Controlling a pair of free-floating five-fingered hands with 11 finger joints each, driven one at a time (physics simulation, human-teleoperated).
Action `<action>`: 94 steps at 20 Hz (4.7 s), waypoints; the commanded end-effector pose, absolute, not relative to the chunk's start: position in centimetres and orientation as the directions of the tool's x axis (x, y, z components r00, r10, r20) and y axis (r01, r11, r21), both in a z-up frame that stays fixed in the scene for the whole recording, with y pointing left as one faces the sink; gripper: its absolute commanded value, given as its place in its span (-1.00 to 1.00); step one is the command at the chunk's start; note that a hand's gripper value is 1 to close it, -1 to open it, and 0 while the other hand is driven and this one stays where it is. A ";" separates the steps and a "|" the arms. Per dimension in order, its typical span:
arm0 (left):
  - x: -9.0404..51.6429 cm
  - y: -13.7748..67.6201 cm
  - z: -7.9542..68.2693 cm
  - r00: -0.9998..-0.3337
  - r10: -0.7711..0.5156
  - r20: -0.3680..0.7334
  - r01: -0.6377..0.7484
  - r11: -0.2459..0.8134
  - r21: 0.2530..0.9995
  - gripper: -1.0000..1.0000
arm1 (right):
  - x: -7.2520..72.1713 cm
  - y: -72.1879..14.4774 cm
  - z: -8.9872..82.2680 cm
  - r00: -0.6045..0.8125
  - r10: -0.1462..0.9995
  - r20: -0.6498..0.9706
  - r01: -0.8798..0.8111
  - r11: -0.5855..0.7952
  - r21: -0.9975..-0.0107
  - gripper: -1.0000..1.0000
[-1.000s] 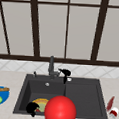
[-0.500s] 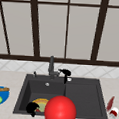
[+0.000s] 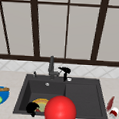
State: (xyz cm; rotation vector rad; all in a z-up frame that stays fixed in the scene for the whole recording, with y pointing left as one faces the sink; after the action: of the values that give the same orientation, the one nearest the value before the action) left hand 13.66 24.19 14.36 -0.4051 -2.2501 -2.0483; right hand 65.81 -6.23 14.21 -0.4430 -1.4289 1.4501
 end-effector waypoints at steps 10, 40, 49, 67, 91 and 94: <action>13.7 24.2 14.4 -0.963 0.145 0.229 0.241 0.076 0.968 0.00 | 64.3 -10.0 19.5 -0.326 0.840 0.434 -0.496 0.239 -0.835 -1.00; 13.7 24.2 14.4 -0.963 0.145 0.229 0.241 0.076 0.968 0.00 | 56.3 -14.1 19.3 -0.138 0.941 0.309 -0.645 0.151 -0.749 -1.00; 13.7 24.2 14.4 -0.963 0.145 0.229 0.241 0.076 0.968 0.00 | 52.1 -14.9 19.2 -0.057 0.993 0.102 -0.575 0.051 -0.817 -1.00; 13.7 24.2 14.4 -0.963 0.145 0.229 0.241 0.076 0.968 0.00 | 47.0 -18.9 22.9 -0.022 0.997 0.074 -0.593 0.047 -0.804 -1.00; 13.7 24.2 14.4 -0.963 0.145 0.229 0.241 0.076 0.968 0.00 | 33.9 -28.4 28.6 0.051 0.997 0.061 -0.570 0.079 -0.818 -1.00; 13.7 24.2 14.4 -0.963 0.145 0.229 0.241 0.076 0.968 0.00 | 32.5 -29.1 28.9 0.070 0.996 0.048 -0.573 0.079 -0.816 -1.00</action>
State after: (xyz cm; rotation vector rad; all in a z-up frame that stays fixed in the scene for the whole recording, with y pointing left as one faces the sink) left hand 13.66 24.19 14.36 -0.4051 -2.2501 -2.0483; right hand 33.83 -28.42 28.62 -0.7119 -0.7612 1.4055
